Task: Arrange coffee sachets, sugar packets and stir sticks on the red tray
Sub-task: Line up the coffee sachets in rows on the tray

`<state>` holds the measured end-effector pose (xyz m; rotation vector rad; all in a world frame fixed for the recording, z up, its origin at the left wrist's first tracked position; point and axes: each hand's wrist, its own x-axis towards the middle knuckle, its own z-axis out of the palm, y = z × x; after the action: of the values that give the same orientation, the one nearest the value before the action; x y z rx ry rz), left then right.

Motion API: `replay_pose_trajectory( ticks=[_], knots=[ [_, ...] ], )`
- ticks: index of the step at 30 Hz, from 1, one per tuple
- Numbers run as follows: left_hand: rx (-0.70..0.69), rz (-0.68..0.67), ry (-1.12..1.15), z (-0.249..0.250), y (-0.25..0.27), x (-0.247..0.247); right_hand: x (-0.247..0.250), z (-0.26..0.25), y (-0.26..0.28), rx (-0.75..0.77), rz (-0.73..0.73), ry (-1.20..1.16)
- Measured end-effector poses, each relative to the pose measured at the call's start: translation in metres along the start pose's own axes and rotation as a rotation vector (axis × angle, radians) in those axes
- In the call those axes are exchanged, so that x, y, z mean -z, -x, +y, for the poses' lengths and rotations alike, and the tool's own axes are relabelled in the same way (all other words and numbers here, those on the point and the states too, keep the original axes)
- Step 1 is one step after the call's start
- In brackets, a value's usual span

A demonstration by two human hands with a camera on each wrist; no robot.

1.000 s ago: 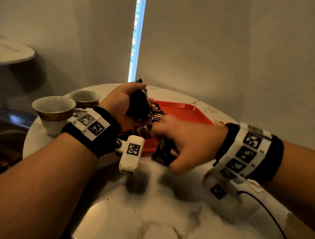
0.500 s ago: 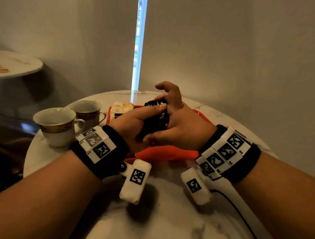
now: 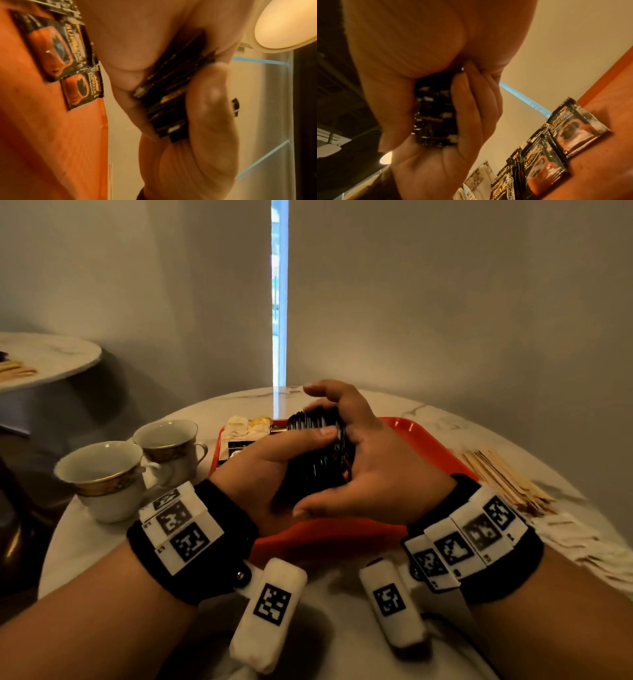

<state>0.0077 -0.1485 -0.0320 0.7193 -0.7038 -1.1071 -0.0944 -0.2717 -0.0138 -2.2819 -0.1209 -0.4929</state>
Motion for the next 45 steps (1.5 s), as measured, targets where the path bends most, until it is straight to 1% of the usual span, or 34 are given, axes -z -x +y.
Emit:
replay_pose_trajectory(
  ticks=[2,4,8,11,12,14,16,18,21,23,26,29,32,34,37,39,40,41,42,43,45],
  knots=[
    [0.026,-0.001,-0.032,0.001,-0.006,-0.003,0.007,0.005,0.003,-0.01,-0.006,-0.007],
    [0.069,0.009,-0.065,0.004,-0.012,-0.009,0.013,0.009,0.006,-0.016,0.024,-0.015],
    [0.175,-0.014,-0.18,0.012,-0.034,-0.024,0.022,0.017,0.009,0.012,0.186,-0.073],
    [0.218,-0.013,-0.147,0.019,-0.047,-0.026,0.032,0.022,0.009,0.019,0.234,-0.087],
    [0.23,-0.008,-0.098,0.019,-0.048,-0.024,0.034,0.024,0.01,0.016,0.228,-0.096],
    [0.209,0.009,-0.014,0.013,-0.049,-0.017,0.034,0.023,0.013,0.008,0.186,-0.08],
    [0.198,-0.018,0.008,0.005,-0.045,-0.011,0.031,0.025,0.012,-0.009,0.132,-0.061],
    [0.183,-0.048,0.017,-0.001,-0.04,-0.007,0.027,0.026,0.01,-0.018,0.109,-0.096],
    [0.156,-0.016,0.017,-0.006,-0.039,-0.005,0.026,0.025,0.009,-0.011,0.142,-0.055],
    [0.19,-0.001,-0.018,-0.01,-0.04,-0.004,0.026,0.025,0.01,-0.013,0.17,-0.031],
    [0.261,-0.013,-0.133,-0.007,-0.039,0.001,0.027,0.024,0.011,-0.012,0.183,0.017],
    [0.264,-0.017,-0.12,0.0,-0.037,0.002,0.026,0.025,0.01,-0.019,0.125,0.005],
    [0.184,-0.049,-0.071,-0.001,-0.035,-0.003,0.019,0.027,0.009,-0.029,0.051,0.074],
    [0.149,-0.048,-0.069,-0.003,-0.036,-0.004,0.017,0.029,0.009,-0.052,0.019,0.099],
    [0.157,-0.031,-0.089,-0.001,-0.036,-0.003,0.019,0.03,0.013,-0.119,0.0,0.14],
    [0.174,-0.009,-0.119,0.001,-0.035,-0.003,0.014,0.025,0.015,-0.104,-0.001,0.221],
    [0.186,0.004,-0.136,0.001,-0.035,-0.003,0.01,0.029,0.013,-0.088,0.021,0.148],
    [0.188,0.025,-0.147,0.0,-0.035,-0.004,0.005,0.025,0.012,-0.081,0.015,0.002],
    [0.186,0.055,-0.151,0.0,-0.035,-0.004,0.005,0.028,0.012,-0.058,0.043,-0.117],
    [0.183,0.08,-0.147,0.0,-0.036,-0.005,0.006,0.03,0.014,-0.039,0.105,-0.136],
    [0.185,0.114,-0.134,0.0,-0.036,-0.005,0.006,0.032,0.01,-0.05,0.108,-0.104]
  ],
)
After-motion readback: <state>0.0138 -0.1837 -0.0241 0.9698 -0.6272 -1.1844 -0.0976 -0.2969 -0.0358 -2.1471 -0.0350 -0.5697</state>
